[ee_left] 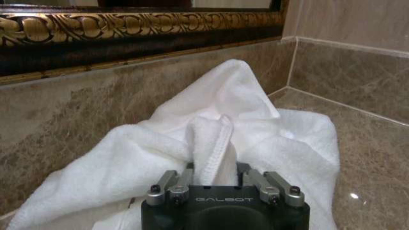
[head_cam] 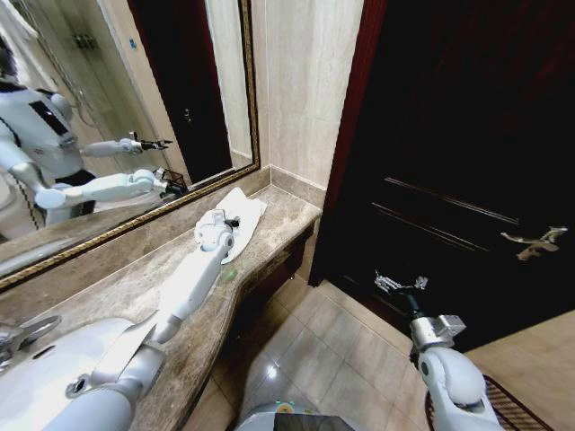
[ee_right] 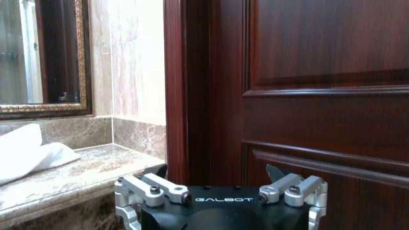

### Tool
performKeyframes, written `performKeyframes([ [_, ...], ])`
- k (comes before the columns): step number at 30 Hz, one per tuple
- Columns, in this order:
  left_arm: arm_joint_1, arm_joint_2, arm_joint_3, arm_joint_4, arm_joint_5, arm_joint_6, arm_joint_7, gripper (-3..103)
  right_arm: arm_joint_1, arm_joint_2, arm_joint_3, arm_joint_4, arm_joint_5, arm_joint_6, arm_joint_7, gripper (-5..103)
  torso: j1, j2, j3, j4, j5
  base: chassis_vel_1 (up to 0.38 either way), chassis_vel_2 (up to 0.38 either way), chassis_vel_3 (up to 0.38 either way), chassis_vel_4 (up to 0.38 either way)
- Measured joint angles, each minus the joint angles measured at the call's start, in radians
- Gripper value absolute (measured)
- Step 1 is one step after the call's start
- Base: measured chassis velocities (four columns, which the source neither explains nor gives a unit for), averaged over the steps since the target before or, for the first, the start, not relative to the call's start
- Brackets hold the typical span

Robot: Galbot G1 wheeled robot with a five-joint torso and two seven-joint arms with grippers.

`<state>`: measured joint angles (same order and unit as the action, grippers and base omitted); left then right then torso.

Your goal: Discard the used towel into the hamper.

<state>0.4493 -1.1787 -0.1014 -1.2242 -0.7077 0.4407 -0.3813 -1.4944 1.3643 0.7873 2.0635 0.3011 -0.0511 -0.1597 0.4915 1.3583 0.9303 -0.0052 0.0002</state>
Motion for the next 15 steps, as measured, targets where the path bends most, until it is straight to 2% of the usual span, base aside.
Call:
performKeyframes([
  [4, 0.002, -0.007, 0.0, 0.004, 0.012, -0.004, 0.001, 17, -0.005, -0.007, 0.009, 0.001, 0.007, 0.004, 0.001, 100, 0.0, 0.0, 0.0, -0.0001, 0.0, 0.0, 0.0, 0.0, 0.0],
  [8, 0.003, -0.01, 0.001, 0.004, 0.021, -0.017, 0.0, 9, -0.009, -0.01, 0.013, 0.004, 0.009, 0.011, 0.002, 100, 0.0, 0.0, 0.0, -0.0001, 0.0, 0.0, 0.0, 0.0, 0.0],
  [15, 0.018, 0.013, 0.008, -0.056, 0.021, -0.065, 0.012, 9, -0.011, -0.01, 0.013, 0.022, 0.01, 0.012, 0.014, 100, 0.0, 0.0, 0.0, -0.0002, -0.0003, 0.0, 0.0, 0.0, 0.0],
])
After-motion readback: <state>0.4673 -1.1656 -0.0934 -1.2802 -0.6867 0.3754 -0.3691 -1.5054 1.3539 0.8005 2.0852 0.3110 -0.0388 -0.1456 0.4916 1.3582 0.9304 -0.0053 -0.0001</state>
